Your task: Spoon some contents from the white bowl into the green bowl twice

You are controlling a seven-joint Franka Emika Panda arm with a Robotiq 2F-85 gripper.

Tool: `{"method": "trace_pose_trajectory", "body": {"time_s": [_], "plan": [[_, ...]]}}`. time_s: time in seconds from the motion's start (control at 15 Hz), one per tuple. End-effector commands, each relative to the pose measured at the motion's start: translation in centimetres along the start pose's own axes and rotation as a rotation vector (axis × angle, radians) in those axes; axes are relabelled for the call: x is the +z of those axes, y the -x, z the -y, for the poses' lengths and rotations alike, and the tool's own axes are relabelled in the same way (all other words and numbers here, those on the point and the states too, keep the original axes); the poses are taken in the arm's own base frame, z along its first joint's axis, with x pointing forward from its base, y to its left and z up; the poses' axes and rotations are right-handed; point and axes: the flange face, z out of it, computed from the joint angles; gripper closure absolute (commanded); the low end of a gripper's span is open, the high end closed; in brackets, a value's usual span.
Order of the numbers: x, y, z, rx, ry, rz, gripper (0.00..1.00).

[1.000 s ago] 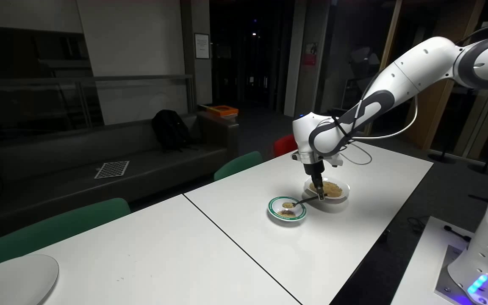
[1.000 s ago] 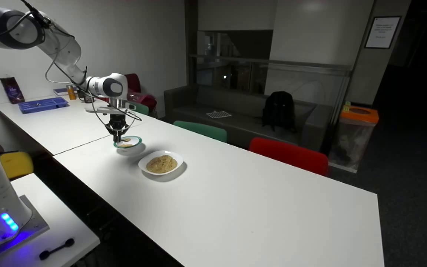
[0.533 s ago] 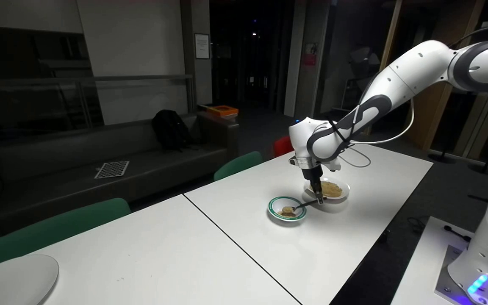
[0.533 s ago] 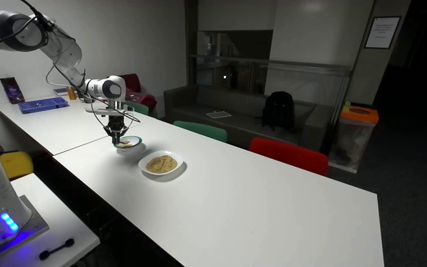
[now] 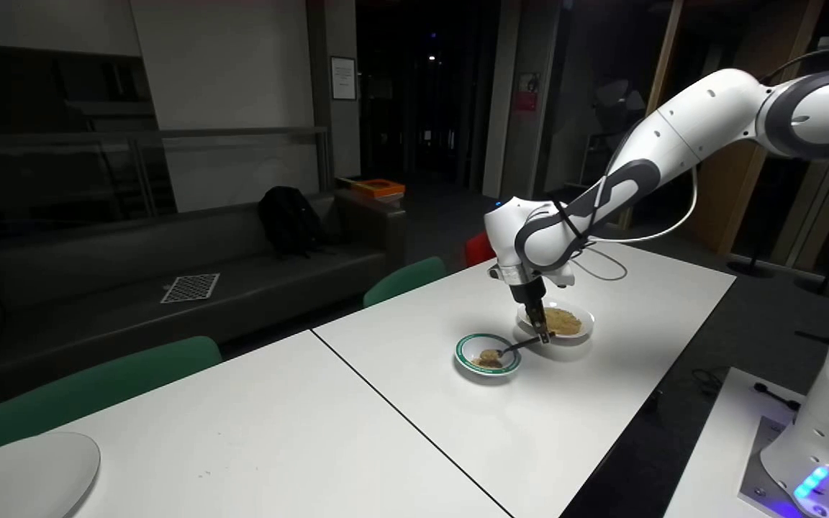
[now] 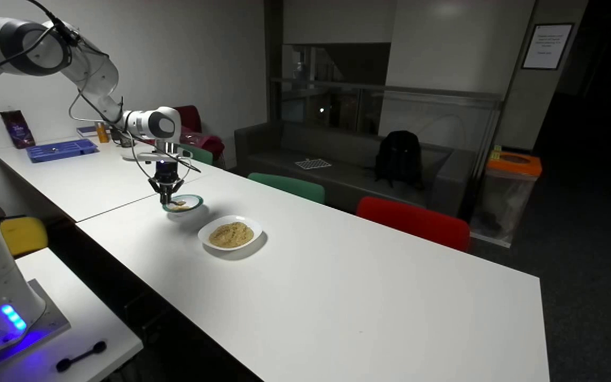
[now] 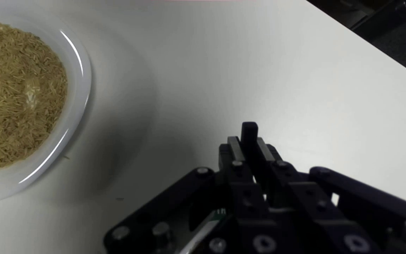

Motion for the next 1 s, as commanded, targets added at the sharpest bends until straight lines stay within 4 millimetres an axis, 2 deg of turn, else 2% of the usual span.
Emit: {"method": "trace_pose_trajectory", "body": {"time_s": [0.0,0.33,0.47,0.93], "plan": [[-2.0,-0.5,0.6,0.022,0.037,0.033,0.97],[-3.4,-0.3,1.1,0.045,0.062,0.089,0.97],[-3.7,0.1,0.7,0.054,0.072,0.110,0.97],[-3.9,0.7,-0.1,0.064,0.082,0.174,0.97]]}}
